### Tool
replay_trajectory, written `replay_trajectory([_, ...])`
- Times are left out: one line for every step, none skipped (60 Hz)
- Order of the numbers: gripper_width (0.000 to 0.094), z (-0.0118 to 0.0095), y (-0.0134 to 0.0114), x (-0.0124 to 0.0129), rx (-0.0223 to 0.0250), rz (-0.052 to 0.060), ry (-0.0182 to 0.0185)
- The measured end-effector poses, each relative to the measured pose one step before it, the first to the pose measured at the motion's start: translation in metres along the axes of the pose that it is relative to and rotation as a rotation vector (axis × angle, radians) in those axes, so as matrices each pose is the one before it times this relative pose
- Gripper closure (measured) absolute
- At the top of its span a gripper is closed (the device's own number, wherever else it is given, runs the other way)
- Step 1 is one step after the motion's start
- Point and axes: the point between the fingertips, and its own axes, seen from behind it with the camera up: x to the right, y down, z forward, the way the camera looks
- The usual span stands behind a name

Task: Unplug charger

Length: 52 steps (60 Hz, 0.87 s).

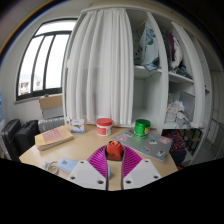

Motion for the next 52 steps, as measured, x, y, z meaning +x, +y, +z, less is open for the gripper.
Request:
replay_trajectory([0.0778,0.00351,0.01648,0.00591,-0.01644,-0.0066,0.00705])
replay_trajectory([0.0779,0.00497,0.00597,0.00070,-0.01054,0.0168,-0.00360])
replay_trajectory([0.0778,0.00562,0.01640,-0.00251,-0.02362,0.0145,-0.00182])
replay_trajectory([0.0778,0.01033,0.01388,-0.00016,-0.02509,0.0147,-0.00545])
replay_trajectory([0.0779,-0.00949,-0.00359,0.00879,-0.01632,-0.0104,0.00640])
replay_trajectory([0.0779,0.00292,0.00897,0.00251,-0.01975,0.0051,-0.00096])
replay_trajectory([0.0778,0.00262,0.00748,0.00248,-0.01803,0.0052,0.00107])
replay_trajectory([0.0778,0.00261,0.00728,0.00278,-0.01686,0.0034,0.00258])
replay_trajectory([0.0778,-0.00024,0.01123,0.00117,-0.00412,-0.0047,0.00692])
replay_trajectory([0.0779,0.00530,0.00447,0.00370,-0.02360,0.0007,-0.00095])
replay_trajectory([0.0779,0.00411,0.00589,0.00251,-0.01851,-0.0024,0.00297])
replay_trajectory([0.0778,0.00373,0.00577,0.00243,-0.01568,-0.0028,0.00385])
replay_trajectory([0.0779,0.00323,0.00556,0.00186,-0.01519,-0.0029,0.00353])
replay_trajectory([0.0778,0.00328,0.00554,0.00184,-0.01617,-0.0027,0.00279])
replay_trajectory([0.0778,0.00248,0.00483,0.00128,-0.01521,-0.0011,0.00159])
replay_trajectory([0.0778,0.00195,0.00330,0.00063,-0.01218,0.0019,0.00019])
replay_trajectory([0.0777,0.00236,0.00278,0.00051,-0.00909,0.0042,-0.00096])
replay_trajectory([0.0776,0.00463,0.00499,-0.00082,-0.00242,0.0029,0.00186])
replay_trajectory([0.0777,0.00125,0.00312,0.00056,-0.01172,0.0032,-0.00240])
replay_trajectory([0.0768,-0.00068,0.00155,0.00113,-0.00744,-0.0013,-0.00154])
replay_trajectory([0.0769,0.00102,-0.00446,0.00077,0.01553,0.0039,-0.00163])
replay_trajectory([0.0767,0.00202,0.00089,0.00196,0.00160,-0.0012,0.00327])
replay_trajectory([0.0760,0.00053,-0.00012,0.00127,-0.00469,-0.0023,0.00273])
replay_trajectory([0.0759,0.00113,-0.00134,-0.00014,0.00412,0.0017,-0.00132])
replay_trajectory([0.0749,0.00070,0.00044,0.00012,-0.00565,-0.0010,0.00065])
replay_trajectory([0.0742,0.00092,-0.00082,0.00013,-0.00015,0.0003,0.00067])
replay_trajectory([0.0725,0.00106,0.00018,0.00041,-0.00355,-0.0004,0.00129])
replay_trajectory([0.0714,-0.00062,-0.00151,-0.00113,-0.00352,-0.0001,0.00113])
replay_trajectory([0.0697,0.00271,0.00034,0.00001,0.00000,-0.0030,0.00072])
replay_trajectory([0.0682,0.00097,0.00029,0.00028,-0.00281,-0.0043,-0.00018])
replay_trajectory([0.0665,0.00072,-0.00042,0.00001,-0.00091,-0.0044,-0.00113])
replay_trajectory([0.0649,0.00065,-0.00028,-0.00039,-0.00028,-0.0045,-0.00165])
replay_trajectory([0.0632,0.00069,-0.00008,-0.00071,-0.00062,-0.0044,-0.00292])
replay_trajectory([0.0615,0.00054,0.00052,-0.00090,-0.00207,-0.0041,-0.00426])
replay_trajectory([0.0580,0.00022,0.00117,-0.00069,-0.00491,-0.0022,-0.00538])
replay_trajectory([0.0525,0.00005,0.00178,0.00011,-0.00672,-0.0004,-0.00262])
replay_trajectory([0.0454,-0.00048,0.00195,0.00051,-0.00796,0.0015,-0.00136])
replay_trajectory([0.0370,-0.00015,0.00161,-0.00100,-0.00571,0.0028,-0.00015])
replay_trajectory([0.0281,-0.00163,0.00089,-0.00063,-0.00343,0.0011,-0.00241])
replay_trajectory([0.0231,-0.00189,-0.00041,0.00278,0.00309,0.0023,0.00932])
replay_trajectory([0.0197,-0.00106,-0.00085,0.00511,0.00566,-0.0009,0.01645])
replay_trajectory([0.0175,-0.00088,-0.00075,0.00380,0.00714,-0.0030,0.01314])
replay_trajectory([0.0159,-0.00100,-0.00020,0.00320,0.00615,-0.0035,0.00829])
replay_trajectory([0.0149,-0.00141,0.00015,0.00179,0.00284,-0.0037,0.00165])
replay_trajectory([0.0143,-0.00184,0.00088,0.00100,0.00067,-0.0024,-0.00193])
replay_trajectory([0.0140,-0.00210,0.00136,0.00059,-0.00098,0.0002,-0.00424])
replay_trajectory([0.0140,-0.00253,0.00157,0.00186,-0.00184,0.0030,-0.01033])
replay_trajectory([0.0139,-0.00295,0.00096,-0.00016,0.00065,0.0044,-0.00675])
replay_trajectory([0.0138,-0.00359,0.00078,-0.00062,0.00214,0.0060,-0.01074])
replay_trajectory([0.0133,-0.00355,0.00056,-0.00085,0.00363,0.0065,-0.01095])
replay_trajectory([0.0128,-0.00418,0.00064,-0.00061,0.00314,0.0062,-0.01104])
replay_trajectory([0.0121,-0.00468,0.00079,-0.00020,0.00298,0.0058,-0.01083])
